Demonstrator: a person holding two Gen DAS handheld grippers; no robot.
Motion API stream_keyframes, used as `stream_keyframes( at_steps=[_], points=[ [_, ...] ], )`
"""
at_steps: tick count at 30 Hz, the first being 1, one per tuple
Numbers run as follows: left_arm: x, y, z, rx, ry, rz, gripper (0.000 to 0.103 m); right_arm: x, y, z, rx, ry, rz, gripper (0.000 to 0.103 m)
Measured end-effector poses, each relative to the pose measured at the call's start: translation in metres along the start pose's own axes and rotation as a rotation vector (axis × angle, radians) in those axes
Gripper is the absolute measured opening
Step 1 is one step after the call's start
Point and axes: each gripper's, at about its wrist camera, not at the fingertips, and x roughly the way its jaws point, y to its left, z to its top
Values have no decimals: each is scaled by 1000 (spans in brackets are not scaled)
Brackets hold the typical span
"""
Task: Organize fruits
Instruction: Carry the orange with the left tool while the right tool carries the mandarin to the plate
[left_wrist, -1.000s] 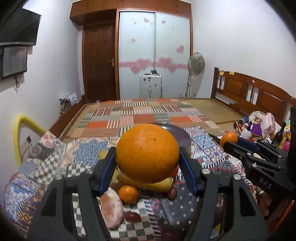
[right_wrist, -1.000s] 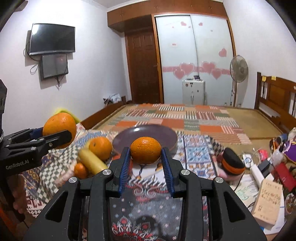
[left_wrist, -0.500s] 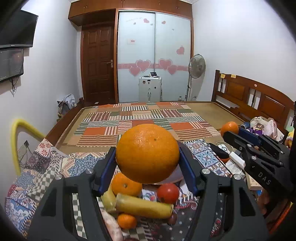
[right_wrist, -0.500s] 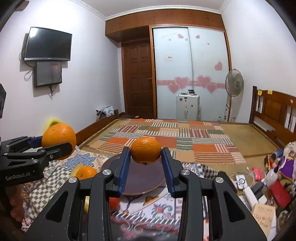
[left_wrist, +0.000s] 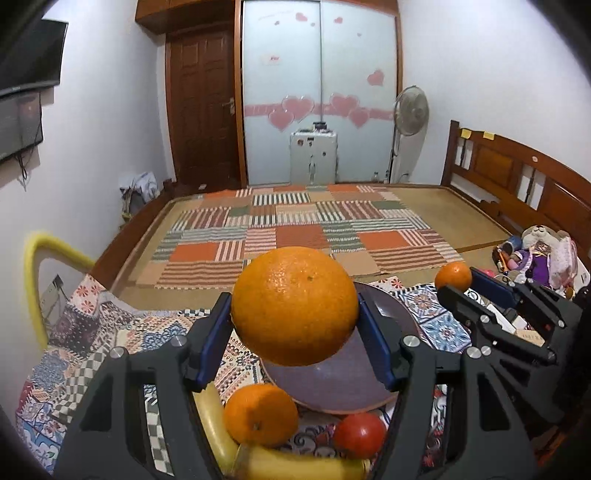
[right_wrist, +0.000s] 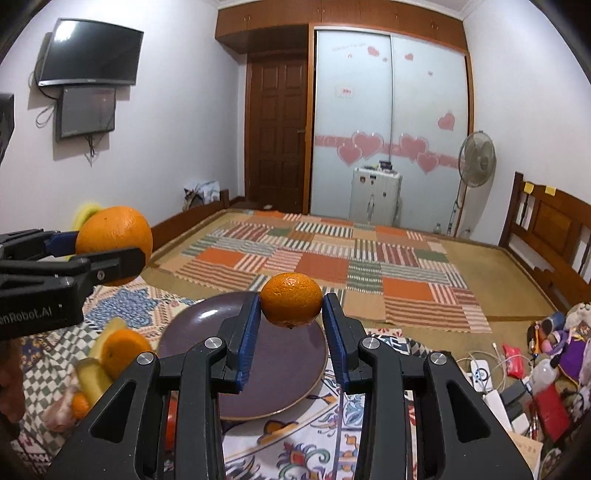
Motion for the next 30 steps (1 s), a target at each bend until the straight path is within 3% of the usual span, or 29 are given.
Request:
stream_keyframes(
  at_steps=[6,12,22,30],
  points=[
    [42,-2,4,41,68,48,65,31,-9,1,-7,83,-16,32],
    [81,-5,0,57,152,50,65,51,-6,1,-57,154,-26,32],
    [122,-6,0,23,346,-29,65,79,-5,-6,-63,294,27,32],
    [145,-4,-2,-29,477,-66,65,88,-6,-3,-53,330,48,32]
  ],
)
